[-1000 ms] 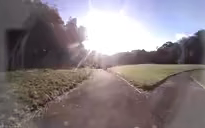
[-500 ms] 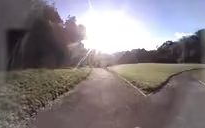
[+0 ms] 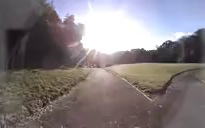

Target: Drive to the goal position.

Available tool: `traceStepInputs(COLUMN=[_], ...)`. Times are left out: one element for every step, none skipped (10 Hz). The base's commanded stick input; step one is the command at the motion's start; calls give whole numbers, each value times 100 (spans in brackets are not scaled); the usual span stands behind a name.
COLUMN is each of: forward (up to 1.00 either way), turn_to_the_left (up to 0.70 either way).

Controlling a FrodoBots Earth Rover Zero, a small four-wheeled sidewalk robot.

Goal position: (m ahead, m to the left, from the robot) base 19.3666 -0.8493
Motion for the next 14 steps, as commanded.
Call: traceStepInputs(forward=[50, 50, 50, 50, 50, 50, 50, 50, 50, 50, 50, 50, 50, 50], turn_to_the_left=[3, 3, 3, 3, 3, 0, 1, 2, 3, 3, 3, 3, 3, 3])
